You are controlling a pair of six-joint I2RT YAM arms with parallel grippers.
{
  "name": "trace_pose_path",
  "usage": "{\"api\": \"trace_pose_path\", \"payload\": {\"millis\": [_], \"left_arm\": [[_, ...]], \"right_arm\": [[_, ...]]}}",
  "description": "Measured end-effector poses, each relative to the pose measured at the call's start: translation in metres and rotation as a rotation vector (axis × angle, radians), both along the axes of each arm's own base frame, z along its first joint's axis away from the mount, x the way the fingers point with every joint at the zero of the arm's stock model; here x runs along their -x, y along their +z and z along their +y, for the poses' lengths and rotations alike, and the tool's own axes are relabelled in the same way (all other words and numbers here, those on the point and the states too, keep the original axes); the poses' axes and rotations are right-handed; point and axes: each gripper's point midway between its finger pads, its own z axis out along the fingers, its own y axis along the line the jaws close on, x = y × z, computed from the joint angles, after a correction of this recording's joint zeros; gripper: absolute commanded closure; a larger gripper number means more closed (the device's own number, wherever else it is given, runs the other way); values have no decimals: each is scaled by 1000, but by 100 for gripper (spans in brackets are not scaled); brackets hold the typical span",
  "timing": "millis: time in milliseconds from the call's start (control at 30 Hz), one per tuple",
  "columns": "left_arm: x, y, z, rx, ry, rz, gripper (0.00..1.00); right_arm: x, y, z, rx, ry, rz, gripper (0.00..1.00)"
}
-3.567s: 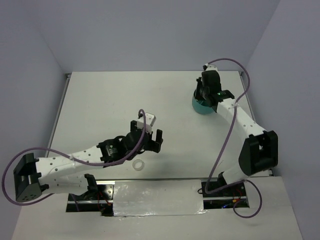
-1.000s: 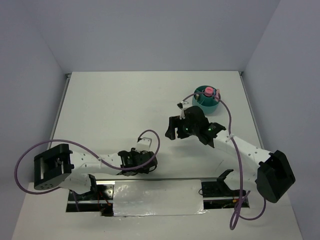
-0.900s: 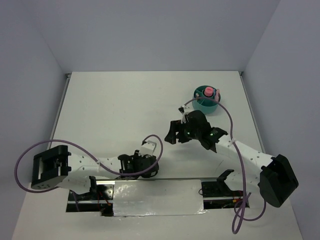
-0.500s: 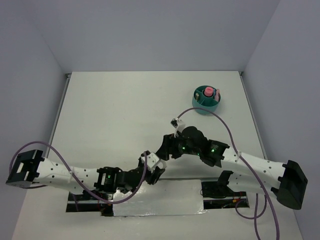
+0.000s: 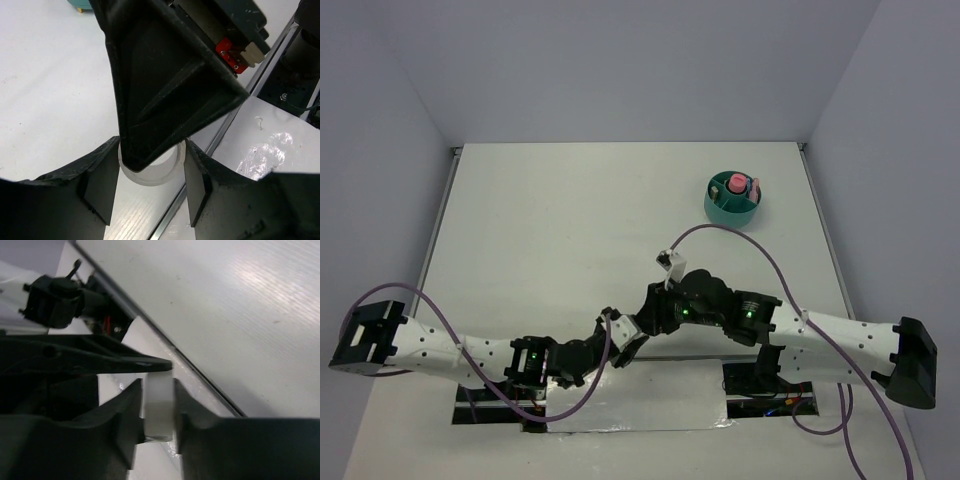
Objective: Sort the stationery into containers
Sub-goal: Pick up the stationery from the center of the board, then place the stationery in the storage box.
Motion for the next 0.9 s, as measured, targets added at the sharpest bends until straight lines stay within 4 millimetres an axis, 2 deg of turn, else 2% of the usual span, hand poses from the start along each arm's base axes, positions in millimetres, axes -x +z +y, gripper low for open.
{"api": "trace_pose_path", "payload": {"millis": [67, 100, 133, 167, 200, 300, 400, 467, 567, 667, 767, 900], "left_arm": [[1, 0, 1, -7, -3, -7, 99], [1, 0, 1, -8, -3, -8, 92], [1, 0, 1, -7, -2, -8, 86], [1, 0, 1, -6, -3, -7, 76], [1, 1, 1, -4, -2, -8, 47], [-2, 2, 3, 6, 31, 8, 1], [-11, 0, 12, -13, 115, 27, 1], [-19, 0, 20, -37, 204, 48, 1], [-26, 3, 35, -54, 370, 133, 1], [-30, 10, 57, -55, 511, 203, 1], [-30, 12, 79, -90, 598, 235, 1], [-29, 6, 104, -188, 667, 230, 1]], "right_arm": [[-2, -5, -3, 25, -21, -1, 94], [-2, -6, -4, 29, -26, -2, 100], [-3, -6, -4, 29, -31, -6, 100], [-3, -5, -4, 29, -34, -8, 100], [-3, -5, -4, 30, -38, -12, 100], [-7, -3, -8, 51, -64, -29, 100], [-30, 2, -22, 114, -160, -76, 100], [-70, 12, -44, 141, -306, -112, 100], [-139, 22, -101, 190, -591, -142, 100], [-192, 29, -171, 254, -905, -143, 100], [-225, 33, -230, 296, -1194, -88, 100], [-257, 29, -270, 283, -1476, 69, 100]]}}
